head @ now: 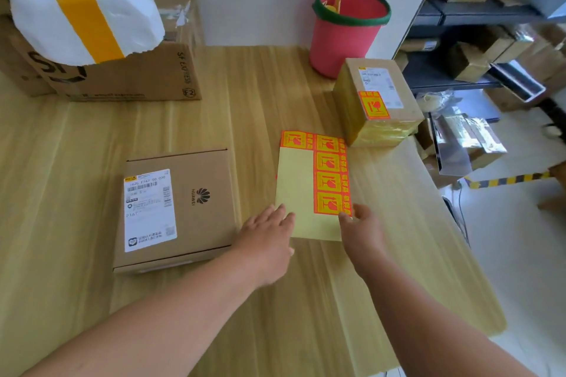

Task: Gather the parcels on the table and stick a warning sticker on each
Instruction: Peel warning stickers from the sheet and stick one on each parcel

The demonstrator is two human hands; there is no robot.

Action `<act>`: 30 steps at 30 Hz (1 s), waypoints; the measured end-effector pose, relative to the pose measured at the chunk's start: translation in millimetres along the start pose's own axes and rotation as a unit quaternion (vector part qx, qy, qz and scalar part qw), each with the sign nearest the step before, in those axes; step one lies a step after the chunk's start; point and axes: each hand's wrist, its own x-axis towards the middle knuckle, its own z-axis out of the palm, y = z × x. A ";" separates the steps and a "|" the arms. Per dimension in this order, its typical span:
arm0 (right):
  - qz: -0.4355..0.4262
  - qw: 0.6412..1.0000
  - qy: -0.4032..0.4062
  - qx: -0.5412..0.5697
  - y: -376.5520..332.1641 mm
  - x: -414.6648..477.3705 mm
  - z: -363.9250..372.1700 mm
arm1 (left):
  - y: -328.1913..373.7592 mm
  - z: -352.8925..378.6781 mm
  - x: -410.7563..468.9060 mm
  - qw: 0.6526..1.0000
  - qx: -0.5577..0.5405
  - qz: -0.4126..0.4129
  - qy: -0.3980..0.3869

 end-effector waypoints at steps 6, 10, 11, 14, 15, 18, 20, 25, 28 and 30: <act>-0.016 1.000 0.007 -0.002 4.8 19.0 3.4 | 11.8 11.9 17.1 0.998 0.025 -0.016 -0.063; 0.032 0.995 -0.025 0.094 0.1 23.1 2.8 | 13.2 12.5 16.4 0.998 0.038 -0.022 -0.055; 0.045 0.992 -0.034 0.114 -0.5 23.9 2.0 | 13.7 12.7 16.3 0.998 0.038 -0.023 -0.053; 0.086 0.980 -0.075 0.165 -2.1 24.6 -1.8 | 14.3 13.5 16.5 0.998 0.031 -0.026 -0.047; 0.094 0.974 -0.091 0.184 -2.7 23.5 -3.9 | 14.7 13.4 16.5 0.998 0.018 -0.030 -0.045; 0.114 0.954 -0.131 0.244 -5.2 17.3 -9.7 | 21.1 14.3 14.3 0.991 -0.102 -0.081 0.039; 0.131 0.942 -0.139 0.277 -4.9 16.4 -8.6 | 31.2 15.0 9.8 0.952 -0.204 -0.154 0.171; 0.201 0.884 -0.191 0.375 -12.5 6.4 1.6 | 53.4 -1.1 9.2 0.618 -0.668 -0.391 0.135; 0.195 0.880 -0.221 0.373 -19.2 -2.0 4.3 | 47.4 -13.5 12.5 0.435 -0.829 -0.345 0.063; 0.181 0.889 -0.231 0.352 -21.0 -7.2 1.5 | 40.2 -20.1 14.5 0.397 -0.861 -0.307 0.087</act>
